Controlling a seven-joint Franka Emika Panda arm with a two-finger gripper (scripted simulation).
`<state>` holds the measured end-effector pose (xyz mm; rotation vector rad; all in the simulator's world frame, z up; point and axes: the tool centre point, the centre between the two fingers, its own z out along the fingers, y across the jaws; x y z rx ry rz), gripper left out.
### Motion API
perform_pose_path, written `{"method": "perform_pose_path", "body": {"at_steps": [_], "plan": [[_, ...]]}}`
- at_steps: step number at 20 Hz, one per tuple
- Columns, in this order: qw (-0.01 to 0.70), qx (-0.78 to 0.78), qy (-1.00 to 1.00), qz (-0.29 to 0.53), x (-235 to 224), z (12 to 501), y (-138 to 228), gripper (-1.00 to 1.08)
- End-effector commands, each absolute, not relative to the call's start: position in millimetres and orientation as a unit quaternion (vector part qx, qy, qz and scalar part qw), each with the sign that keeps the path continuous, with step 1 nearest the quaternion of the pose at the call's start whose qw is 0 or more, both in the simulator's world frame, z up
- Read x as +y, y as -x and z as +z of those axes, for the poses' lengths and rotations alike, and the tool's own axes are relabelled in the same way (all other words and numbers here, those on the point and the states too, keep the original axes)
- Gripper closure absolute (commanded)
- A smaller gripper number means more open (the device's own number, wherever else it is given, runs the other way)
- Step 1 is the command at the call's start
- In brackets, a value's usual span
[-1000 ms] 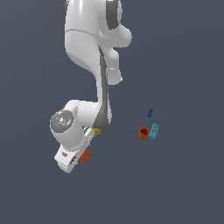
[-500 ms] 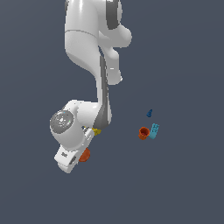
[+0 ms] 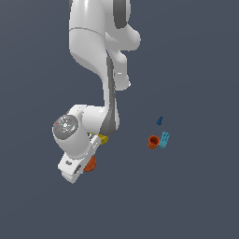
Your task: Pick up a designated object from a clutter of objects.
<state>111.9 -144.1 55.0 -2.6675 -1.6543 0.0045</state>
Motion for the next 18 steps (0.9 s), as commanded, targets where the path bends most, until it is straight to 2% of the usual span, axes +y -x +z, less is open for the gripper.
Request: {"method": "perform_pose_path", "body": {"at_steps": [1,9,18], "plan": [[0.000,-0.527,0.850,0.000,-144,65,-110,1.08],[0.000,-0.527,0.850,0.000,-139,114,-94,1.08],[0.000,-0.527,0.850,0.000,-131,203,-65,1.08]]}}
